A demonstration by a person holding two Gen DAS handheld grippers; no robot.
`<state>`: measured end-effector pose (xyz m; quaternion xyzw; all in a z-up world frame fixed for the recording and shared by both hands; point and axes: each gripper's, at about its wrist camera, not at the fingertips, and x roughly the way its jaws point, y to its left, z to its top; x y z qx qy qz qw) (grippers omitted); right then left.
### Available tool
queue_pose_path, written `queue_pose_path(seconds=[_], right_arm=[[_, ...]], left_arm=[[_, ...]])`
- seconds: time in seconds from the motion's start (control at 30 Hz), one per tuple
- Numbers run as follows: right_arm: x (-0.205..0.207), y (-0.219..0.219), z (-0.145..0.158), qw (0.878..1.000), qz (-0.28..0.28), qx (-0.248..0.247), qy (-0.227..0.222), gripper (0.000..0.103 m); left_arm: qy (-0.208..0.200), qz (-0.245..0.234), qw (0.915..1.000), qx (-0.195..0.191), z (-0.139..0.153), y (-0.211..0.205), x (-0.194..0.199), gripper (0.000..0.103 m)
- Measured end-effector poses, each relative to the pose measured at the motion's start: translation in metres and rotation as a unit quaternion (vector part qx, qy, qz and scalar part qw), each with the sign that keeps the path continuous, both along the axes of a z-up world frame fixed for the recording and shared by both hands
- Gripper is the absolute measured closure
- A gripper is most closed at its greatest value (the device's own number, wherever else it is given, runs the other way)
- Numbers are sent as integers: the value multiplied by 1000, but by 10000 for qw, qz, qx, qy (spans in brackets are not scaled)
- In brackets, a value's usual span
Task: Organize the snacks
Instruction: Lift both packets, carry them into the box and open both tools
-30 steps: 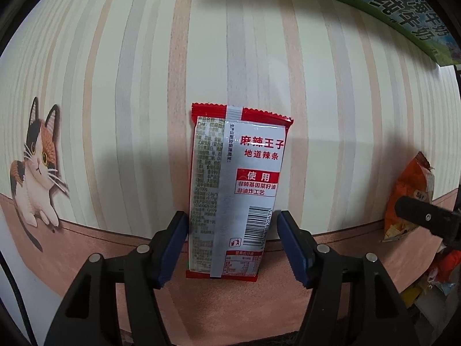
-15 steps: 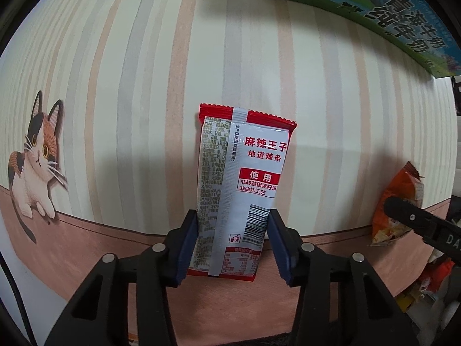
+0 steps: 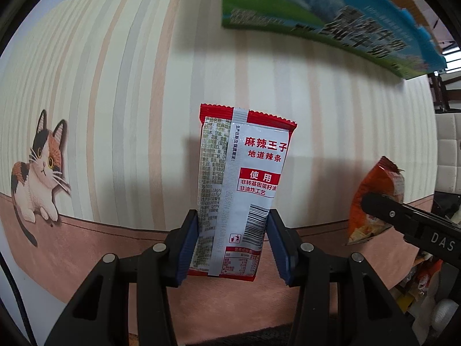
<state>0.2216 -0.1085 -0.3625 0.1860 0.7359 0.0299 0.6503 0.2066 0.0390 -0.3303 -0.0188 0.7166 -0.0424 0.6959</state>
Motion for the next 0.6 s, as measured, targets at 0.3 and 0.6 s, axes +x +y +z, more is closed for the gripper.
queue_pose_path(seconds=[0.3, 0.6], right_arm=[[9, -36, 56, 9984, -46, 366, -427, 54], [59, -94, 147, 9908, -155, 617, -1197, 54]], left_arm=[[-464, -112, 9976, -492, 72, -18, 6, 58], [-1007, -256, 9890, -1049, 145, -48, 76, 58]])
